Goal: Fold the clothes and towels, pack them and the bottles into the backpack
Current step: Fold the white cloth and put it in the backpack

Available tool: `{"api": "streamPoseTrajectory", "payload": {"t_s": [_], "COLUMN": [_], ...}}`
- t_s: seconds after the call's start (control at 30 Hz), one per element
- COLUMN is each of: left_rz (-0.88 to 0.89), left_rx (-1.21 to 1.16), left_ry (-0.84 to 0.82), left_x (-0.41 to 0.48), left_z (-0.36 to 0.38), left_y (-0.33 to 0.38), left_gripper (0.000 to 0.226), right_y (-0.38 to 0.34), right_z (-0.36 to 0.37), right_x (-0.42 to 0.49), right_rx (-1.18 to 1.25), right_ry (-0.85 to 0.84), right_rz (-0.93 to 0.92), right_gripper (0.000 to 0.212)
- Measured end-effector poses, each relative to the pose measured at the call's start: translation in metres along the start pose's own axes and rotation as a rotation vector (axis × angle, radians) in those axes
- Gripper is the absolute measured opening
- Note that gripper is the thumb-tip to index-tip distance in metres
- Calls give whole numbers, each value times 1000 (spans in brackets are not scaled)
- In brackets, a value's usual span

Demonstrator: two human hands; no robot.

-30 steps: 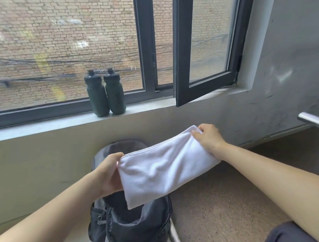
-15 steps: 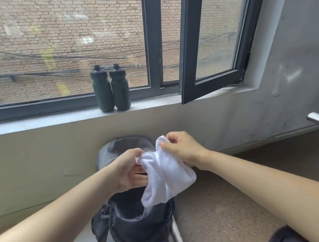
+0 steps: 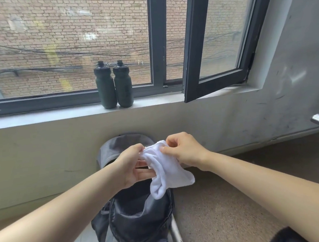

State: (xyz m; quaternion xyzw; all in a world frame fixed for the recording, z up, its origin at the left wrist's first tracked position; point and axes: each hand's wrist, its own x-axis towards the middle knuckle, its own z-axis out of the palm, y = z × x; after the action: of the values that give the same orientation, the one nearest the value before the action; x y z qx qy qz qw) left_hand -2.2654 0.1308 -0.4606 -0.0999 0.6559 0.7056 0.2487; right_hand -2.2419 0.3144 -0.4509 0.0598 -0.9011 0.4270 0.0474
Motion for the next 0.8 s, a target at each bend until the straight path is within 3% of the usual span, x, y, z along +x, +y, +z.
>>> {"api": "streamPoseTrajectory", "payload": {"t_s": [0.13,0.3,0.4,0.53,0.6,0.67,0.73,0.8], "left_rz": [10,24,4,131,273,352,367,324], "left_rx": [-32,-93,-12,66,82,126,197,246], "left_ry": [-66,-142,-141,-22,119,202,127,-78], "left_x": [-3,-10,-11,-6,-2,1,6,11], "left_z": [7,15,13,4,-1,-8,-19,-28], "left_y": [-1,3,2,8,10,10,5,-3], "left_gripper": [34,16,13,24,18,14,32,63], "right_y": [-5,-3,1,6,6,7,8,9], "right_z": [2,8,9,-6,-13,-18,-21,-22], "right_x": [-4,-6,0,5,5,5,5,6], "right_rx": [81,-206,-208,164,401,559,690,827], "right_ry": [-105,-103,-50,-54,-70,-69,-58,-58], "right_rz": [9,-49,-71,56,172,252,305,370], "right_gripper": [33,46,30,22,10,11,18,23]}}
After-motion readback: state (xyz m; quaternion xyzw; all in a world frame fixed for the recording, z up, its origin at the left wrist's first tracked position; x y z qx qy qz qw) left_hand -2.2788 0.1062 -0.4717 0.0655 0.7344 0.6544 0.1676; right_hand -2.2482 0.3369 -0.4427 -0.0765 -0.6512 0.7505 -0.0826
